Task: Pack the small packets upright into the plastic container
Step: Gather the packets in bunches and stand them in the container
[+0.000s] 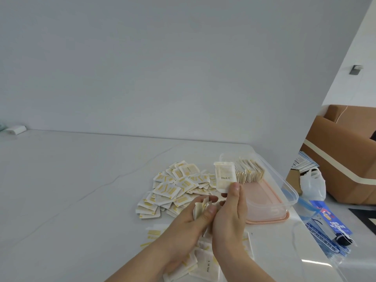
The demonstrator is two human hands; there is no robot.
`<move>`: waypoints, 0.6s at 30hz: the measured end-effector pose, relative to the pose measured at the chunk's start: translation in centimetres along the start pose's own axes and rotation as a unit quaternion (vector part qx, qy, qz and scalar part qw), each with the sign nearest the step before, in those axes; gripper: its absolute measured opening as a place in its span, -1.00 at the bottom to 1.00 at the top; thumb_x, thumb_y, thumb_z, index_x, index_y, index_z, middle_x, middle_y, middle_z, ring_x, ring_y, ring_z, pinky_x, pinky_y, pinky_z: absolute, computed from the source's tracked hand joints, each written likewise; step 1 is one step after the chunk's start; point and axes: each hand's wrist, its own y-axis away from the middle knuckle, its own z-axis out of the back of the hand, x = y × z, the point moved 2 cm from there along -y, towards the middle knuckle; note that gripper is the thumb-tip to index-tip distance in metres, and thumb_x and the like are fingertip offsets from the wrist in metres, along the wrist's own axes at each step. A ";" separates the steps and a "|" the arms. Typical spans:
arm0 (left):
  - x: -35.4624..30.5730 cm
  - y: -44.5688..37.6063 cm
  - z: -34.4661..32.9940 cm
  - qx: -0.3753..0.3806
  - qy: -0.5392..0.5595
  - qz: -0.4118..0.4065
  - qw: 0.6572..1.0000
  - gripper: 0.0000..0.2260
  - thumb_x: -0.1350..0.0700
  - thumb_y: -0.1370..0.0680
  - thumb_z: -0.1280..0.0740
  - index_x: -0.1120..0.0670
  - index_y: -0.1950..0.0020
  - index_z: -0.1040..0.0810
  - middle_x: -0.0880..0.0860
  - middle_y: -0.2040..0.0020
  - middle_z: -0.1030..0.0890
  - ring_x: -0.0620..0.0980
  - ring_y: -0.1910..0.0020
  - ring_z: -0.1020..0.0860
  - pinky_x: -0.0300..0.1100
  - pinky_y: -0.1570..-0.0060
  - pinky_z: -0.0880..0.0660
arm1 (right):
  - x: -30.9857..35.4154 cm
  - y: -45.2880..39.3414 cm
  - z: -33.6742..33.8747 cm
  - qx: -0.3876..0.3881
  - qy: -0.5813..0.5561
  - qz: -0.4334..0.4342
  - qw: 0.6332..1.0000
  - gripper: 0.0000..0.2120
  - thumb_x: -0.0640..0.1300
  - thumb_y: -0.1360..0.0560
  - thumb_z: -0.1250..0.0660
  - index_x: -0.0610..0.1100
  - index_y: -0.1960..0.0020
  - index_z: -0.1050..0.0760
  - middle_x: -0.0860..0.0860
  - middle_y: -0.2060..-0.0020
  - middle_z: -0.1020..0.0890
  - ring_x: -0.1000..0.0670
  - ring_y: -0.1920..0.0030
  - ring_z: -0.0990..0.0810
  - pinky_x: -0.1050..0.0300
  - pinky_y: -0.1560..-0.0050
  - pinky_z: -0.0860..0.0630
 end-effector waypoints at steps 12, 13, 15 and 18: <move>-1.2 -1.1 3.4 -0.102 0.352 0.026 0.930 -0.73 -0.03 -0.62 -0.30 0.15 -0.15 -0.61 0.20 0.08 -0.65 0.12 0.13 -0.64 -0.08 0.18 -0.62 | -0.1 -1.4 0.2 0.104 0.219 0.289 0.926 -0.72 0.07 -0.65 -0.20 0.01 0.20 -0.46 0.09 0.27 -0.51 0.00 0.22 -0.49 0.23 0.20 -0.37; -1.3 -1.0 3.7 -0.114 0.349 0.016 0.930 -0.71 -0.06 -0.59 -0.33 0.13 -0.14 -0.62 0.17 0.10 -0.63 0.08 0.15 -0.62 -0.09 0.17 -0.59 | -0.4 -1.4 0.1 0.114 0.229 0.281 0.925 -0.72 0.11 -0.64 -0.21 0.03 0.20 -0.47 0.10 0.27 -0.51 0.01 0.23 -0.50 0.23 0.20 -0.36; -1.4 -1.0 3.9 -0.127 0.330 0.006 0.935 -0.61 -0.12 -0.56 -0.37 0.14 -0.22 -0.63 0.18 0.01 -0.63 0.04 0.12 -0.59 -0.08 0.05 -0.51 | -0.9 -1.4 0.0 0.117 0.253 0.272 0.921 -0.72 0.16 -0.60 -0.23 0.05 0.20 -0.48 0.12 0.25 -0.52 0.02 0.22 -0.51 0.19 0.21 -0.38; -1.4 -0.8 3.4 -0.109 0.290 0.007 0.951 -0.48 -0.22 -0.57 -0.38 0.19 -0.27 -0.64 0.21 -0.24 -0.61 0.12 -0.08 -0.55 -0.01 -0.16 -0.43 | -0.9 -1.3 0.0 0.094 0.296 0.333 0.890 -0.76 0.16 -0.57 -0.32 0.05 0.17 -0.53 0.18 0.20 -0.54 0.08 0.20 -0.54 0.22 0.26 -0.41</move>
